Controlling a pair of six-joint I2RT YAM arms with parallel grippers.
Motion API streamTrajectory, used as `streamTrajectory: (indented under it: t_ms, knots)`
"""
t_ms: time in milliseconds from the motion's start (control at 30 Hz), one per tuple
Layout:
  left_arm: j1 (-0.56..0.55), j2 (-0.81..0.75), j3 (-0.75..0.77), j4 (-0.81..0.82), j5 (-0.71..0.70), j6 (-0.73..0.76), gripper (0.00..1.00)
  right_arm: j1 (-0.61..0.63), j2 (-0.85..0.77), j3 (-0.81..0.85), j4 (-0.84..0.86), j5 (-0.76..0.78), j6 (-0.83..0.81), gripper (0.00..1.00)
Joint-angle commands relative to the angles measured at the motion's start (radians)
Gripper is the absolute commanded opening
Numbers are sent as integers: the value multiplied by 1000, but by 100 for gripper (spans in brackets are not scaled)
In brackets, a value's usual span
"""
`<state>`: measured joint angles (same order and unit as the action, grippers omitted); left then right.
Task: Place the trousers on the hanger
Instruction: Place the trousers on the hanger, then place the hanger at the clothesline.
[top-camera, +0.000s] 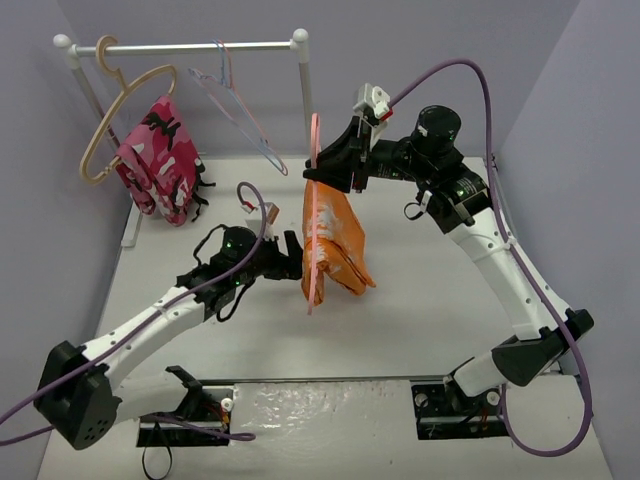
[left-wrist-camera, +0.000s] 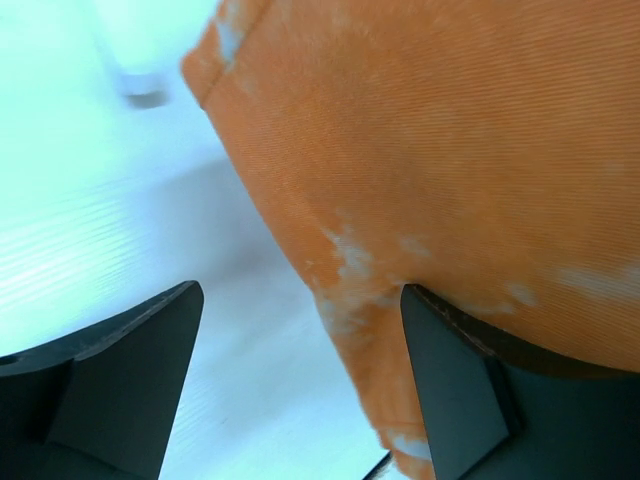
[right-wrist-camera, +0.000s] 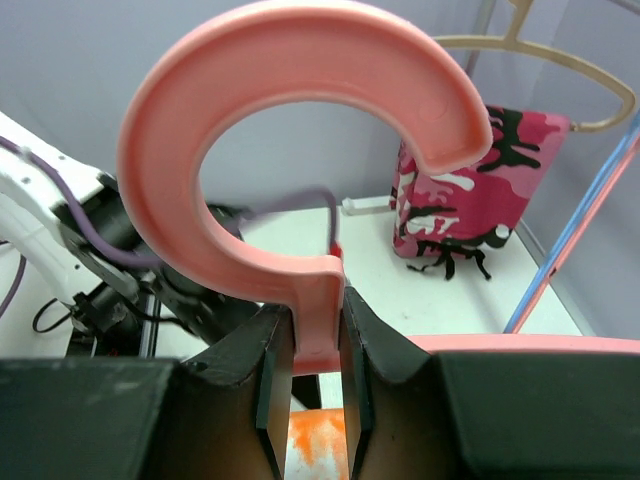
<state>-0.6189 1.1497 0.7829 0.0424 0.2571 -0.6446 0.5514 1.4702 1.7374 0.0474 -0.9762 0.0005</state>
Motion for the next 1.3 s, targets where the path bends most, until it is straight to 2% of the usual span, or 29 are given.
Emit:
streamTrajectory:
  t_ms: [0,133,233,367,500,633,767,967,1133,1267]
  knots:
    - [7,-198,144,-312,-278,127,79,7,-93,20,71,80,-81,0]
    - [10,-309,300,-538,-421,240,85,7,-119,-13,22,140,-116,0]
    - [8,-324,426,-608,-417,340,88,11,-128,-25,-16,213,-128,0]
    - [6,-295,541,-628,-278,434,92,32,-127,-47,-35,352,-134,0]
    - [-9,-210,639,-620,-108,462,93,72,-87,-14,-82,480,-140,0]
    - [-30,-148,701,-578,-71,462,93,116,-54,31,-133,639,-171,0]
    - [-54,-109,727,-526,-39,455,93,128,-46,27,-132,681,-166,0]
    - [-143,-25,760,-529,-64,462,92,145,-37,34,-132,740,-170,0]
    - [-171,9,765,-537,-70,449,87,147,-36,31,-132,764,-177,0]
    - [-193,42,764,-565,-112,453,79,151,-31,31,-130,766,-178,0]
